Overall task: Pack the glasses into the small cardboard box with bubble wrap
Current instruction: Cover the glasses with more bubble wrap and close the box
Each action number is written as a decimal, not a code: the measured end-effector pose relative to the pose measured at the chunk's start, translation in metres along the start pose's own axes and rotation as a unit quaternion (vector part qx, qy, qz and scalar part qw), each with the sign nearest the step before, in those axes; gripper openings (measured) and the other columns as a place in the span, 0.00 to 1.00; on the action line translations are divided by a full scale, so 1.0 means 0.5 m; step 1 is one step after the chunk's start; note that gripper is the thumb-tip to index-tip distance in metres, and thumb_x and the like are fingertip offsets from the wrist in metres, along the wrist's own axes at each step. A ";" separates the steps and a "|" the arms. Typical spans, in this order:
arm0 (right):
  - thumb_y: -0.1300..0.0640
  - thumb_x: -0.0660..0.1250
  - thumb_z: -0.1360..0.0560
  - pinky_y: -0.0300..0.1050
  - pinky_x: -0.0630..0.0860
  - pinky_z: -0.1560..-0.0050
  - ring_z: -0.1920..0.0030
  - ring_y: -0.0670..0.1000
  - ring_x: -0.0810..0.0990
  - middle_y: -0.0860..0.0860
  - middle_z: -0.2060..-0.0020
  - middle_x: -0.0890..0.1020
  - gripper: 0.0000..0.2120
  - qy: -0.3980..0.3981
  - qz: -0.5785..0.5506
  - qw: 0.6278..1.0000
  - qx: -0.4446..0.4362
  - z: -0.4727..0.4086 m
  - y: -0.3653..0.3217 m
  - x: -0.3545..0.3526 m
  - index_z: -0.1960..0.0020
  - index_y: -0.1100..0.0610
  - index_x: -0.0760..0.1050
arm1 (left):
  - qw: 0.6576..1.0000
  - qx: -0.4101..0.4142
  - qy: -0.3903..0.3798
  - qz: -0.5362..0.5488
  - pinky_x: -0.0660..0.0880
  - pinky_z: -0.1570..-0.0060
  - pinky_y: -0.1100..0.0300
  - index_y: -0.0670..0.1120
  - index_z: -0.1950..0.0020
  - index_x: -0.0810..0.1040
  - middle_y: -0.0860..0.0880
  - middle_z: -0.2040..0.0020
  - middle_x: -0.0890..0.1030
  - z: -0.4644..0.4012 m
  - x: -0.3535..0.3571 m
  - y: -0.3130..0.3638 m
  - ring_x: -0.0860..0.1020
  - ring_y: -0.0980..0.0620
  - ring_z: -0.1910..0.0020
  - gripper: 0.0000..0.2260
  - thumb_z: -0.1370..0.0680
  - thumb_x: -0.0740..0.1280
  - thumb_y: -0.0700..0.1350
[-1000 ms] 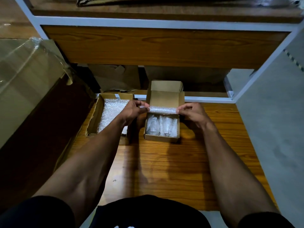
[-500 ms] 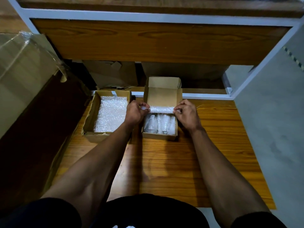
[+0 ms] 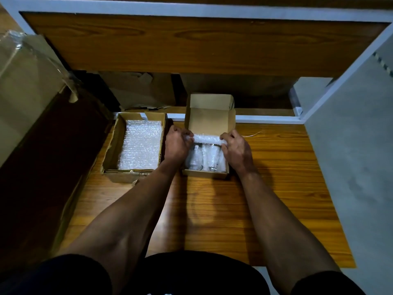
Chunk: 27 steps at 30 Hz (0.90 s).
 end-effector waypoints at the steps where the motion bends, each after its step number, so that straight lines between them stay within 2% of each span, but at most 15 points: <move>1: 0.59 0.70 0.20 0.43 0.82 0.58 0.52 0.50 0.80 0.51 0.45 0.77 0.10 0.003 0.009 1.000 -0.002 0.002 -0.001 0.003 0.39 0.53 0.81 | 1.000 0.010 -0.002 -0.016 0.67 0.51 0.74 0.43 0.44 0.84 0.52 0.45 0.73 0.001 0.003 0.004 0.73 0.54 0.46 0.06 0.20 0.73 0.41; 5: 0.62 0.75 0.23 0.41 0.80 0.60 0.53 0.51 0.80 0.52 0.50 0.81 0.09 0.030 0.027 0.999 -0.013 0.006 -0.009 -0.003 0.44 0.56 0.85 | 0.998 0.020 -0.006 -0.055 0.68 0.50 0.64 0.46 0.45 0.85 0.45 0.41 0.72 -0.002 0.011 0.010 0.71 0.54 0.48 0.06 0.19 0.69 0.44; 9: 0.63 0.76 0.26 0.48 0.81 0.54 0.51 0.53 0.77 0.53 0.52 0.83 0.08 0.047 0.074 0.995 -0.041 0.002 -0.014 0.002 0.47 0.59 0.86 | 0.997 0.015 -0.013 -0.076 0.76 0.46 0.56 0.47 0.43 0.84 0.45 0.40 0.71 0.001 0.021 0.005 0.71 0.52 0.47 0.07 0.18 0.69 0.47; 12: 0.65 0.75 0.26 0.50 0.80 0.52 0.50 0.54 0.77 0.55 0.52 0.83 0.07 0.063 0.096 0.992 -0.047 0.009 -0.026 0.001 0.48 0.61 0.86 | 0.991 0.030 -0.014 -0.130 0.75 0.43 0.48 0.49 0.42 0.83 0.44 0.41 0.72 0.008 0.025 0.009 0.73 0.46 0.44 0.10 0.18 0.69 0.52; 16: 0.68 0.74 0.26 0.48 0.79 0.50 0.48 0.55 0.77 0.57 0.49 0.83 0.08 0.063 0.105 0.992 -0.040 0.018 -0.035 0.012 0.47 0.63 0.85 | 0.964 0.068 0.003 -0.255 0.70 0.46 0.48 0.54 0.43 0.84 0.46 0.42 0.76 0.018 0.013 0.029 0.72 0.44 0.42 0.11 0.19 0.67 0.58; 22: 0.69 0.73 0.27 0.51 0.76 0.49 0.48 0.57 0.77 0.57 0.51 0.84 0.12 0.060 0.127 0.989 -0.047 0.027 -0.042 0.019 0.45 0.62 0.83 | 0.936 0.112 0.002 -0.333 0.67 0.47 0.47 0.52 0.45 0.85 0.48 0.44 0.80 0.027 0.009 0.060 0.72 0.43 0.41 0.10 0.21 0.68 0.54; 25: 0.70 0.68 0.24 0.53 0.76 0.48 0.46 0.58 0.77 0.58 0.48 0.83 0.17 0.058 0.126 0.989 -0.048 0.035 -0.049 0.016 0.37 0.59 0.80 | 0.931 0.116 -0.017 -0.346 0.66 0.46 0.47 0.51 0.39 0.82 0.47 0.43 0.81 0.027 0.011 0.067 0.72 0.42 0.39 0.13 0.21 0.69 0.53; 27: 0.69 0.66 0.23 0.54 0.77 0.45 0.44 0.58 0.77 0.58 0.46 0.83 0.18 0.046 0.128 0.990 -0.048 0.040 -0.055 0.020 0.35 0.59 0.80 | 0.927 0.124 -0.030 -0.352 0.66 0.45 0.46 0.53 0.34 0.76 0.47 0.41 0.80 0.028 0.012 0.069 0.72 0.42 0.38 0.16 0.21 0.67 0.54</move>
Point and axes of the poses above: each hand's wrist, its own z-axis away from the middle knuckle, its own x-axis out of the palm, y = z × x, the point moved 10 cm from there along -z, towards the middle knuckle
